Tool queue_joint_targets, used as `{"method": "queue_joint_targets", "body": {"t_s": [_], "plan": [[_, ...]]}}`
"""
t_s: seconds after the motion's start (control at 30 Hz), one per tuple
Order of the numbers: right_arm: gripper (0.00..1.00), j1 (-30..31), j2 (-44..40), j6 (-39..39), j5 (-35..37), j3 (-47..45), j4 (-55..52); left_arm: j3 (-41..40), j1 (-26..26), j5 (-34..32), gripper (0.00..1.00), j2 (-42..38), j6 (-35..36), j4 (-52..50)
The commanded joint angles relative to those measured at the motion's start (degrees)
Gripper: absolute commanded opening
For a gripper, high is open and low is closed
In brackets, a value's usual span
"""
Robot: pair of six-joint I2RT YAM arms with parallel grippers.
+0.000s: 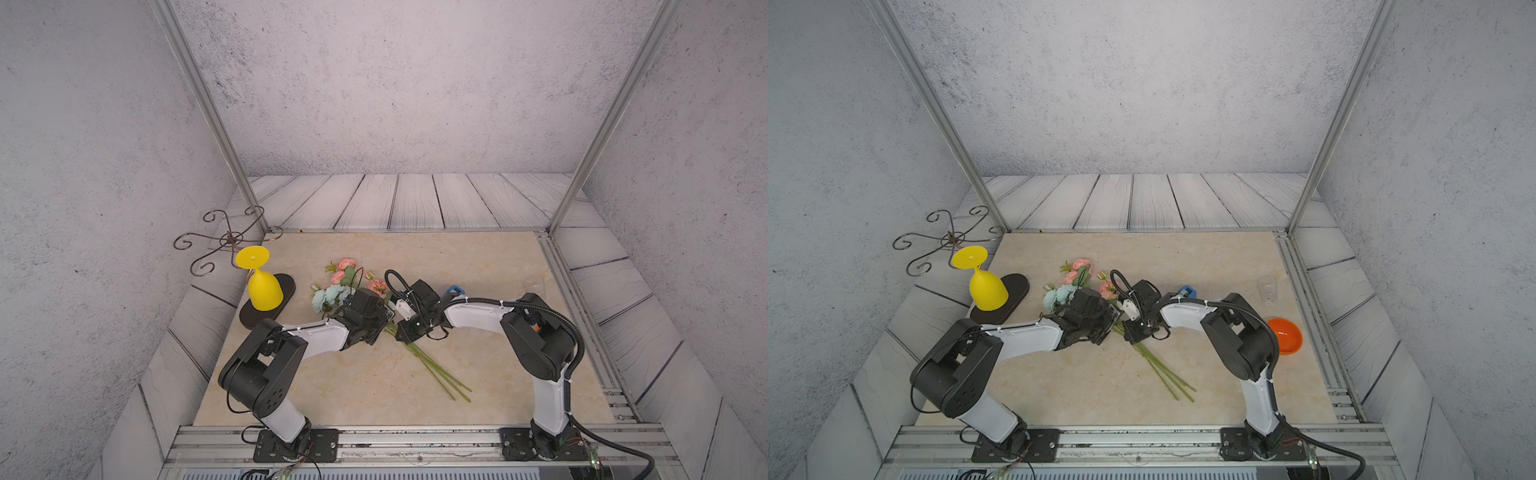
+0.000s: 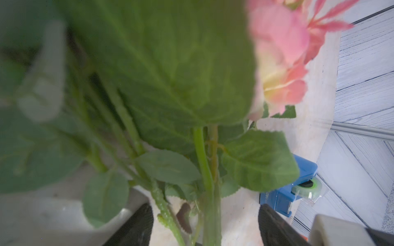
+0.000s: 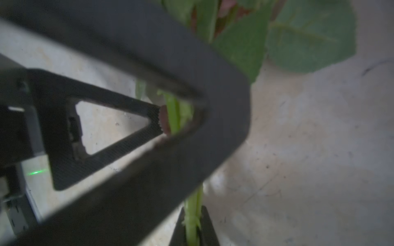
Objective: Wrap bouquets with tape
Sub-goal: Move the flowers to the center of the board.
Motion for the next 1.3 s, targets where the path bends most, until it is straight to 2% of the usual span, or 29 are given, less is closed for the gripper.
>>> {"method": "queue_joint_targets", "body": {"t_s": [0.0, 0.1, 0.13, 0.33, 0.47, 0.5, 0.57, 0.8, 0.9, 1.07, 1.13, 1.27], "plan": [[0.00, 0.0, -1.6, 0.1, -0.7, 1.0, -2.5, 0.0, 0.0, 0.7, 0.77, 0.9, -1.8, -5.9], [0.00, -0.2, -1.3, 0.2, -0.2, 0.3, -1.8, 3.8, 0.2, 1.6, 0.74, 0.6, -0.5, -17.7], [0.00, -0.3, -1.7, 0.0, 0.2, 0.2, -1.5, 4.4, 0.0, 1.7, 0.74, 0.7, -0.6, -19.0], [0.00, 0.6, -3.2, -4.5, 3.2, 0.6, -2.3, 3.3, 0.1, 5.4, 0.70, 4.7, -3.8, -13.3], [0.00, 0.7, -4.4, -6.5, 2.3, 0.1, -2.0, 3.7, -0.4, 4.3, 0.65, 6.0, -2.9, -11.0], [0.00, 0.7, -4.9, -6.4, 1.4, -0.1, -1.7, 4.3, -0.4, 4.2, 0.60, 6.5, -1.6, -10.8], [0.00, 0.6, -5.4, -6.1, 0.0, 0.8, -2.3, 4.9, -0.4, 4.0, 0.65, 7.4, 0.2, -11.1], [0.00, 0.3, -4.1, -6.2, -1.5, 4.6, -4.3, 0.2, -0.6, 3.3, 0.64, 6.8, -0.6, -8.2], [0.00, 0.3, -2.9, -6.1, -1.9, 4.5, -4.4, -1.1, -0.6, 3.7, 0.55, 8.3, -1.6, -3.8], [0.00, 0.0, -2.3, -5.0, -0.3, 0.8, -1.6, 3.8, -0.6, 3.5, 0.30, 10.1, 0.5, -9.7], [0.02, -0.2, -2.5, -5.1, 0.3, 0.1, -1.3, 5.7, -0.5, 3.2, 0.29, 11.2, 1.6, -13.3], [0.14, -0.6, -2.9, -5.5, 0.6, 0.3, -1.9, 7.3, -0.5, 1.5, 0.27, 12.8, 1.3, -19.2]]}}
